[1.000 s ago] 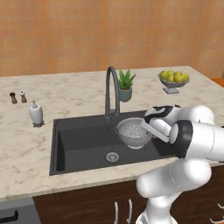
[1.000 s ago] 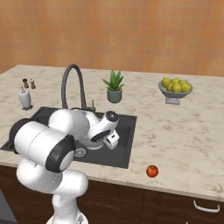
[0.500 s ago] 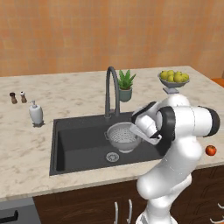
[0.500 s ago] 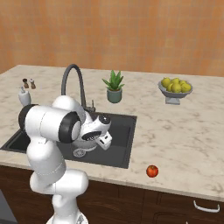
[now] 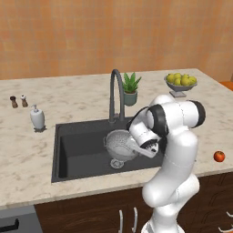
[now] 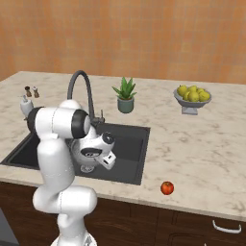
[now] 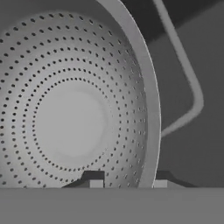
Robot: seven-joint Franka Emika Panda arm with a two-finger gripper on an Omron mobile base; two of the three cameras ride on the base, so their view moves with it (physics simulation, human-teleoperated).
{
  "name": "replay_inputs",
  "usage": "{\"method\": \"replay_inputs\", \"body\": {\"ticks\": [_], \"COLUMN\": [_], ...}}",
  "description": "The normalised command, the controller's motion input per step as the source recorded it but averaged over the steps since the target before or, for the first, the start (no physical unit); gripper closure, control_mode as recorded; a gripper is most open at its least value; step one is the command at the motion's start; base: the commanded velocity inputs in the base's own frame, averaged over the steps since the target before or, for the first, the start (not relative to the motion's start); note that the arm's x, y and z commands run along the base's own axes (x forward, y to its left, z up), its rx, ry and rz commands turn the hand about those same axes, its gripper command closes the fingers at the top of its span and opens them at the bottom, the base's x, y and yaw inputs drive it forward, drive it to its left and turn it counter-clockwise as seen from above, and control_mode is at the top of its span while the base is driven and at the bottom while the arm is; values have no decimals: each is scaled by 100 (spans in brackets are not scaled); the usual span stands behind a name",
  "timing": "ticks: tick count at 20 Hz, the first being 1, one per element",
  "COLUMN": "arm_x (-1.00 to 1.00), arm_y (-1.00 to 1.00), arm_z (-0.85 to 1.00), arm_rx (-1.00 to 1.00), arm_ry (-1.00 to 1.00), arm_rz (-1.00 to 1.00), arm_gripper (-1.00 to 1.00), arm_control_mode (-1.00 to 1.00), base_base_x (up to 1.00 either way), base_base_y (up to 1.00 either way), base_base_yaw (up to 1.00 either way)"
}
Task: Put the colander in the sink, put the apple in the colander, and turn on the sink faucet and pour water over the colander.
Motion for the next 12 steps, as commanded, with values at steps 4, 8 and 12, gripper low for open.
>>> {"method": "replay_inputs", "body": {"ticks": [4, 8, 12], "arm_x": [8, -18, -15], "arm_y": [8, -4, -27], "arm_z": [-5, 11, 71], "arm_rx": [0, 3, 8], "arm_ry": [1, -3, -6], "arm_rz": [2, 1, -1], "arm_gripper": [-100, -100, -100], "arm_control_mode": [-100, -100, -100], "base_base_x": [0, 0, 0], "base_base_y": [0, 0, 0], "base_base_yaw": [0, 0, 0]}}
